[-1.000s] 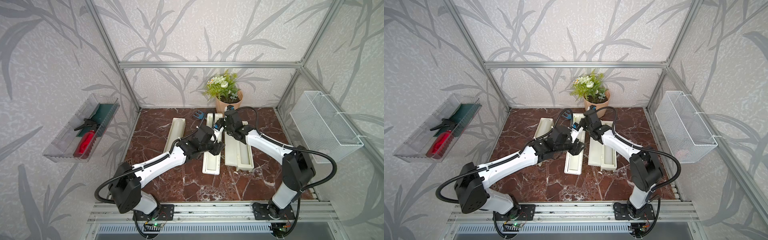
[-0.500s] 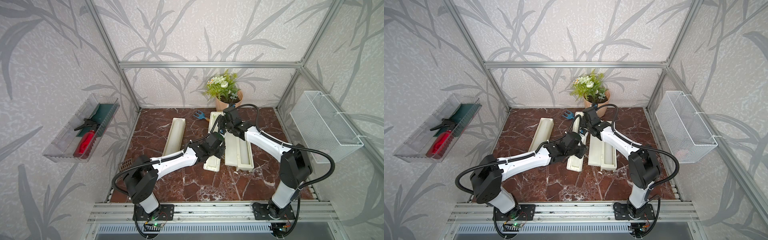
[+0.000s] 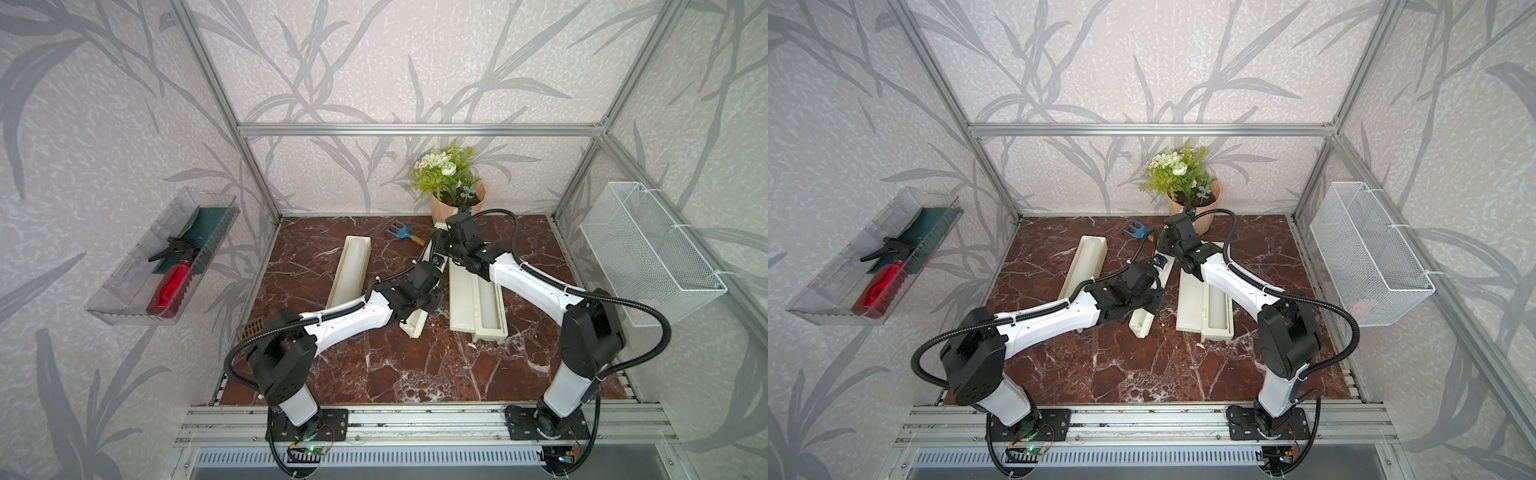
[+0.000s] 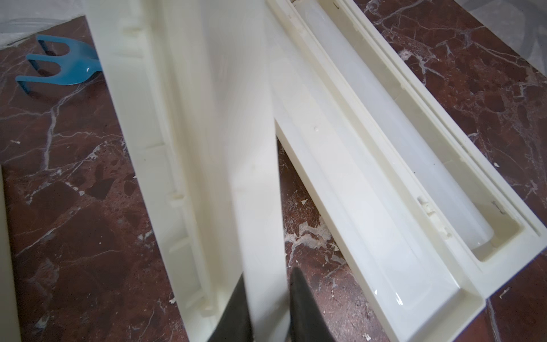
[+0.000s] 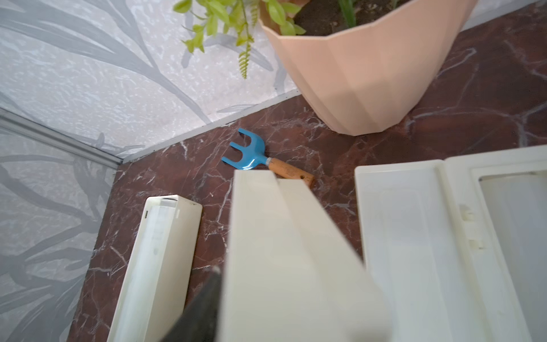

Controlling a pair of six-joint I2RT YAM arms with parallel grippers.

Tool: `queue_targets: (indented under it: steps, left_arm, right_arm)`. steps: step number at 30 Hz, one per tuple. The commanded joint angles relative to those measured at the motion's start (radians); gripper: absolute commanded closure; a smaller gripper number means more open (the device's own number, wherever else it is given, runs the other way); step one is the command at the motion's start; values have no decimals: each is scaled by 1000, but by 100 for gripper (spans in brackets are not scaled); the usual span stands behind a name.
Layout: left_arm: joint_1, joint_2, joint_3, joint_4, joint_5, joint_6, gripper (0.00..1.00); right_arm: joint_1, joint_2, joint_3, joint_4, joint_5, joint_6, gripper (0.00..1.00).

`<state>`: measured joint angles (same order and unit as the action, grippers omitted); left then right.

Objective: Put plastic wrap rolls into dispensers
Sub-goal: Pick up the lid from the center of the board.

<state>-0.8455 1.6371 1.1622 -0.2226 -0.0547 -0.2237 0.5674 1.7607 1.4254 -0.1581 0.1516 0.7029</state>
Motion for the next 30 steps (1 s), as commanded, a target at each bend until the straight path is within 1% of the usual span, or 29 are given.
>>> queue_targets:
  steps: [1, 2, 4, 5, 9, 11, 14, 15, 17, 20, 21, 24, 26, 30]
  left_arm:
    - [53, -75, 7, -18, 156, 56, 96]
    - [76, -91, 7, -26, 189, 58, 96]
    - [117, -113, 5, -30, 275, 75, 96]
    - [135, -119, 9, -41, 310, 79, 96]
    - [222, -119, 40, -70, 480, 47, 97]
    - [266, -121, 43, -64, 571, 36, 98]
    - [323, -120, 62, -83, 676, 35, 98]
    - [339, -119, 67, -91, 695, 37, 98]
    - [375, -121, 77, -105, 739, 46, 98]
    - [412, -118, 88, -109, 804, 48, 99]
    - [418, -116, 94, -111, 820, 49, 99]
    - [428, -112, 106, -105, 881, 51, 99]
    - [430, -110, 108, -93, 921, 46, 99]
    - [433, -105, 111, -91, 960, 51, 99]
  right_arm:
    - [-15, -50, -8, 117, -145, -59, 0]
    - [-20, -49, -9, 139, -171, -109, 0]
    - [-33, -49, -3, 150, -207, -134, 0]
    - [-46, -49, -11, 182, -260, -140, 0]
    - [-93, -91, -119, 404, -396, -81, 0]
    - [-121, -100, -166, 510, -491, -80, 0]
    - [-152, -114, -231, 629, -592, -86, 0]
    - [-157, -118, -253, 660, -607, -86, 0]
    - [-168, -110, -284, 737, -691, -86, 0]
    - [-170, -78, -318, 776, -775, -71, 0]
    - [-170, -66, -335, 812, -784, -34, 0]
    - [-176, -6, -416, 1067, -805, 66, 0]
    - [-178, 46, -435, 1239, -839, 129, 0]
    - [-176, 107, -416, 1349, -876, 199, 0]
